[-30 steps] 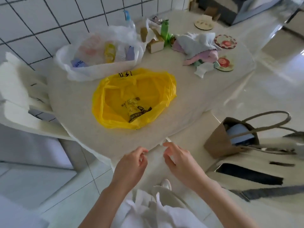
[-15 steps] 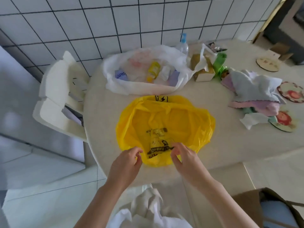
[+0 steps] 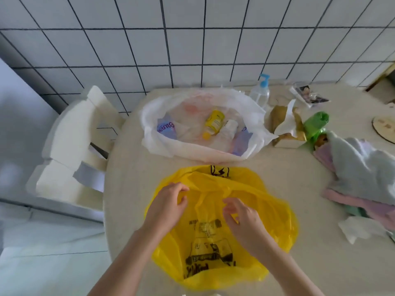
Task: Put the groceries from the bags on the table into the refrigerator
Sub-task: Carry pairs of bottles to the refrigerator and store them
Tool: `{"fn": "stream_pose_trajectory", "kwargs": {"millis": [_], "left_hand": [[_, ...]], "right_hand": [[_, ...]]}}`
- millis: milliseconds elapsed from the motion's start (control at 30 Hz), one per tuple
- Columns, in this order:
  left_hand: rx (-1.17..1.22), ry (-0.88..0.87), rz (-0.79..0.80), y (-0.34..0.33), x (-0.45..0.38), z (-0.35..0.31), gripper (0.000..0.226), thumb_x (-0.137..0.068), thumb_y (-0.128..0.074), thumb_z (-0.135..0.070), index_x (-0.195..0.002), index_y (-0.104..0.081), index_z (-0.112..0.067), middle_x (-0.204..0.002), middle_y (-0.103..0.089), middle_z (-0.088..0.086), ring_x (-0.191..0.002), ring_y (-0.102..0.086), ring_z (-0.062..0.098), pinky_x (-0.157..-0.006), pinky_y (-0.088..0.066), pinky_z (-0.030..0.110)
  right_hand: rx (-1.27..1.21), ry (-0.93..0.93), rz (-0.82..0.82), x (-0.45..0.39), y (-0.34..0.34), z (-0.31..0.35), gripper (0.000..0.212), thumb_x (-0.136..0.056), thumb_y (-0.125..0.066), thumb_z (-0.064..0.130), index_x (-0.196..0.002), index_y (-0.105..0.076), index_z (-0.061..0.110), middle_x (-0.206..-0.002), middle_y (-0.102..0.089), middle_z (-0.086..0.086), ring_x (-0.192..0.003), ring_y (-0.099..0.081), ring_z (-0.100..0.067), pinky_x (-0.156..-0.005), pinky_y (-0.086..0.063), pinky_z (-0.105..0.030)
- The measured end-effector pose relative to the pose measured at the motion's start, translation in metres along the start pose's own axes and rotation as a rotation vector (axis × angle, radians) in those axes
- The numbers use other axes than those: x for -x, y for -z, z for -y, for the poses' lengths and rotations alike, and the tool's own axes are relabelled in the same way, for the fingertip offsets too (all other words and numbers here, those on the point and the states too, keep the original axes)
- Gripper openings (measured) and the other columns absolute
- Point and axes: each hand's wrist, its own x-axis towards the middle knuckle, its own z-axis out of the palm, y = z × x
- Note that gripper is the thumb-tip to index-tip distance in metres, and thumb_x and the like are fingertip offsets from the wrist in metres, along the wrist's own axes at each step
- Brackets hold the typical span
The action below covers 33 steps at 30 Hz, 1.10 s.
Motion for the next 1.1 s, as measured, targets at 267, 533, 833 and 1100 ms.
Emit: {"fn": "stream_pose_trajectory", "kwargs": {"millis": [267, 533, 833, 1100], "left_hand": [[-0.023, 0.123, -0.083, 0.013, -0.104, -0.019, 0.029, -0.087, -0.066, -0.013, -0.116, -0.062, -0.011, -0.124, -0.054, 0.006, -0.116, -0.053, 0.023, -0.1, -0.043, 0.033], [-0.099, 0.354, -0.131, 0.008, -0.196, -0.009, 0.045, -0.09, -0.063, -0.018, -0.132, -0.046, -0.011, -0.141, -0.04, 0.012, -0.124, -0.039, 0.032, -0.103, -0.042, 0.043], [-0.31, 0.606, -0.016, -0.002, -0.271, 0.021, 0.074, -0.092, -0.053, -0.032, -0.151, -0.013, -0.011, -0.149, -0.025, 0.018, -0.128, -0.033, 0.039, -0.098, -0.039, 0.041], [-0.524, 0.704, 0.0, -0.021, -0.293, 0.039, 0.094, -0.092, -0.054, -0.047, -0.152, 0.011, -0.017, -0.153, -0.016, 0.025, -0.125, -0.043, 0.043, -0.105, -0.032, 0.048]], "right_hand": [[0.089, 0.135, 0.019, -0.135, 0.05, -0.012, 0.025, -0.095, -0.055, 0.017, -0.119, -0.056, 0.013, -0.115, -0.062, -0.001, -0.104, -0.06, -0.02, -0.084, -0.048, -0.03], [0.58, 0.486, -0.022, -0.282, 0.07, -0.032, 0.046, -0.063, -0.078, -0.004, -0.106, -0.062, 0.004, -0.096, -0.064, -0.012, -0.085, -0.063, -0.037, -0.059, -0.057, -0.041], [1.024, 0.729, 0.085, -0.386, 0.064, -0.046, 0.049, -0.059, -0.081, 0.003, -0.107, -0.068, 0.005, -0.109, -0.067, -0.015, -0.107, -0.063, -0.038, -0.081, -0.055, -0.041], [1.137, 0.889, 0.153, -0.417, 0.034, -0.052, 0.045, -0.076, -0.033, 0.014, -0.094, -0.074, 0.013, -0.092, -0.073, -0.009, -0.095, -0.069, -0.032, -0.077, -0.056, -0.04]]}}
